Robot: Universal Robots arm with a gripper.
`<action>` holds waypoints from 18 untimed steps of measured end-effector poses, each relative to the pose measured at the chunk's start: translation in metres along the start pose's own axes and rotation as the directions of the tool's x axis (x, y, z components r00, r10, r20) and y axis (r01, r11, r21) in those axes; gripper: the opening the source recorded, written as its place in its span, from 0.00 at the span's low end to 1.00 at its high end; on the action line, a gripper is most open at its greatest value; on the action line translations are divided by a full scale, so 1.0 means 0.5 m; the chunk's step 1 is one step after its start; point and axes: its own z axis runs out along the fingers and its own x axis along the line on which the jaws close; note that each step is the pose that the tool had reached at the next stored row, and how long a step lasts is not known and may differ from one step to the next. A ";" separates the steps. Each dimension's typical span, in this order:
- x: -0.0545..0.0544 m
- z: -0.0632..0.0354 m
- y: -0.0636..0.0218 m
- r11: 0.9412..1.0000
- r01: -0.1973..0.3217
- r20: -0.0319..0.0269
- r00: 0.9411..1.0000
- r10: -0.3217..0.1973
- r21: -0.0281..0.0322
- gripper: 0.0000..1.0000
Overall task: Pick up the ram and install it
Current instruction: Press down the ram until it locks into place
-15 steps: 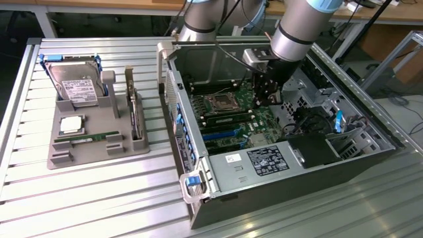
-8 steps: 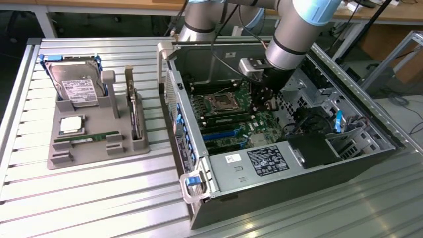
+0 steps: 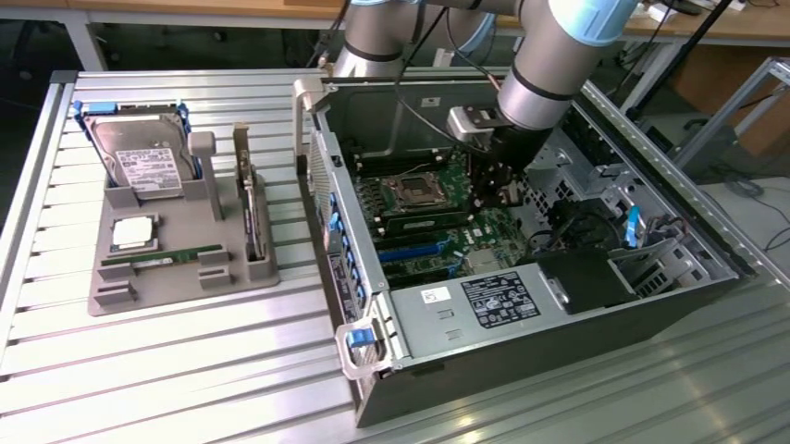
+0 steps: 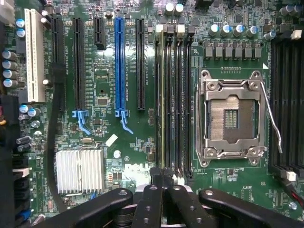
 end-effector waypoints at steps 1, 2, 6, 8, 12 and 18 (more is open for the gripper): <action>0.000 -0.001 0.002 1.000 0.000 0.000 1.000 0.000 0.003 0.10; 0.000 -0.001 0.013 1.000 0.000 0.000 1.000 0.000 0.011 0.10; 0.001 0.000 0.091 1.000 0.001 0.000 1.000 -0.001 0.027 0.10; 0.001 0.001 0.129 1.000 0.001 0.000 1.000 -0.001 0.029 0.10; 0.001 0.004 0.215 0.999 0.002 0.000 1.000 -0.002 0.035 0.10; 0.002 0.017 0.231 0.999 0.002 0.000 1.000 -0.002 0.035 0.10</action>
